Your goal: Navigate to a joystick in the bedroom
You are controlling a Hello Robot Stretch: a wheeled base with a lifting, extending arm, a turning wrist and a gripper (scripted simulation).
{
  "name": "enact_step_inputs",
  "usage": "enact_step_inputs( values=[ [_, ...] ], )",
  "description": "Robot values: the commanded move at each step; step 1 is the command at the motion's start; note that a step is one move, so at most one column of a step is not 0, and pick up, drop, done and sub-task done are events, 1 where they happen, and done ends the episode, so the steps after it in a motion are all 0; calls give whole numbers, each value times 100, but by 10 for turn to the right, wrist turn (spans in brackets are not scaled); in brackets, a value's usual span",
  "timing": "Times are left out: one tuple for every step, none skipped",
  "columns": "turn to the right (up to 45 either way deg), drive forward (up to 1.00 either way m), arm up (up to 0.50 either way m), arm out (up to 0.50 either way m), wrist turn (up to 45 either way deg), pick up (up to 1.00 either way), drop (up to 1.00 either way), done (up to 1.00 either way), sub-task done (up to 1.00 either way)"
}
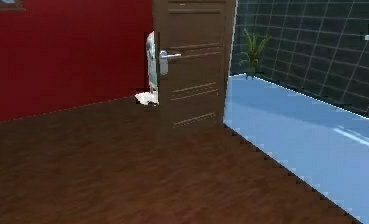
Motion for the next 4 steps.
enact_step_inputs(
  values=[
    [0,80,0,0,0,0,0,0,0],
    [450,0,0,0,0,0,0,0,0],
    [150,0,0,0,0,0,0,0,0],
    [0,100,0,0,0,0,0,0,0]
  ],
)
